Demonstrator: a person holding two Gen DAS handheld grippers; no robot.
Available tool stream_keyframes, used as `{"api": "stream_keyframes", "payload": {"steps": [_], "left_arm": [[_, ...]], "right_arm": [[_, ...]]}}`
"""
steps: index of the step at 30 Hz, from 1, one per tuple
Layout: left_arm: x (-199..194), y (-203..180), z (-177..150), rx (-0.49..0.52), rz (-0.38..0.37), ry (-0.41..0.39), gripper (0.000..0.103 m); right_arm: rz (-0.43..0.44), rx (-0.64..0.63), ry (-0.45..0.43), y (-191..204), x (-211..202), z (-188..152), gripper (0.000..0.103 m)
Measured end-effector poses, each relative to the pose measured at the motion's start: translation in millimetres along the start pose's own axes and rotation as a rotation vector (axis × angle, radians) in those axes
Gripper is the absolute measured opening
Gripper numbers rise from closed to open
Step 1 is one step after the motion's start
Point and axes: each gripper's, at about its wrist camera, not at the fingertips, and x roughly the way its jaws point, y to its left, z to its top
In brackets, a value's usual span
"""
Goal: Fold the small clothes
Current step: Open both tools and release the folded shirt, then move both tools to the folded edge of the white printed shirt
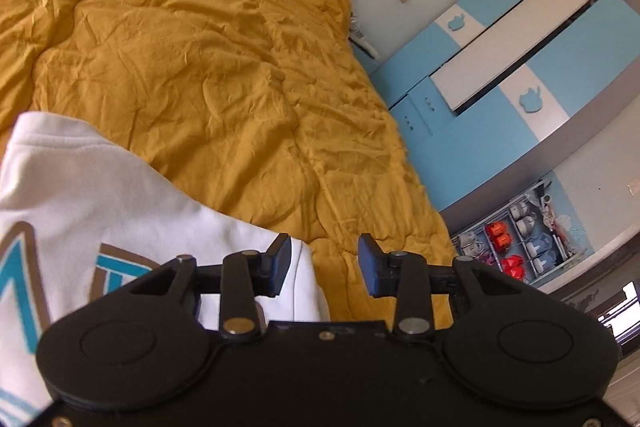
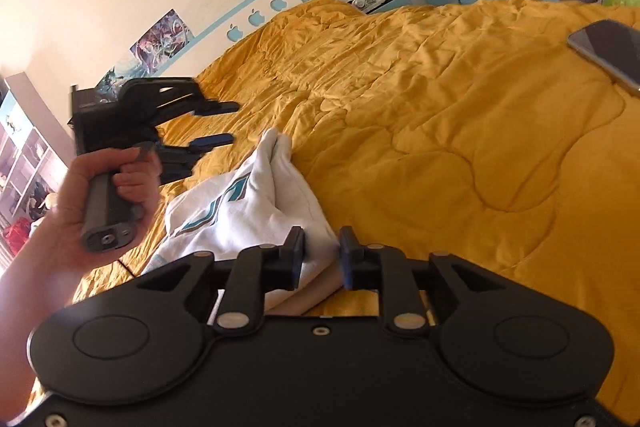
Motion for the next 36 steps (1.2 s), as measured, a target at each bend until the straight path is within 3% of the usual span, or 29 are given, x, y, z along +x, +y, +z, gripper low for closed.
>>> {"api": "stream_keyframes", "payload": {"steps": [2, 5, 9, 12, 18, 26, 30, 31, 32, 34, 36], "left_arm": [[-41.9, 0.4, -9.8, 0.051, -0.017, -0.031, 0.038], [-115.6, 4.2, -40.7, 0.167, 0.000, -0.091, 0.041], [-189.9, 9.6, -99.8, 0.316, 0.098, -0.109, 0.043], [-217.9, 17.6, -146.6, 0.361, 0.176, -0.086, 0.044], [-215.0, 26.3, -200.8, 0.425, 0.268, -0.025, 0.045], [-183.3, 27.1, -203.8, 0.464, 0.404, -0.044, 0.043], [-178.4, 29.2, -198.9, 0.427, 0.395, -0.075, 0.039], [-177.1, 29.1, -198.4, 0.421, 0.404, -0.077, 0.025], [-176.3, 27.9, -198.3, 0.417, 0.418, -0.076, 0.017], [-180.9, 21.0, -200.2, 0.436, 0.455, -0.092, 0.011], [-184.7, 10.1, -203.7, 0.525, 0.508, -0.104, 0.009]], "right_arm": [[-0.018, -0.035, -0.031, 4.5, -6.9, 2.5, 0.030], [0.024, -0.067, -0.023, 10.4, -9.2, 7.1, 0.030], [0.062, -0.120, -0.041, 24.8, -11.7, 12.2, 0.030], [0.126, -0.157, -0.021, 38.8, -3.6, 15.6, 0.034], [0.107, -0.204, 0.081, 51.9, 22.9, 4.0, 0.036], [0.086, -0.206, 0.103, 46.5, 27.5, -5.1, 0.036], [0.076, -0.214, 0.109, 45.0, 30.6, -7.5, 0.036], [0.073, -0.216, 0.111, 44.5, 31.2, -8.0, 0.036], [0.071, -0.216, 0.112, 43.8, 31.8, -8.4, 0.035], [0.069, -0.215, 0.116, 42.1, 32.7, -8.8, 0.034], [0.069, -0.217, 0.118, 41.3, 32.7, -8.4, 0.034]]}}
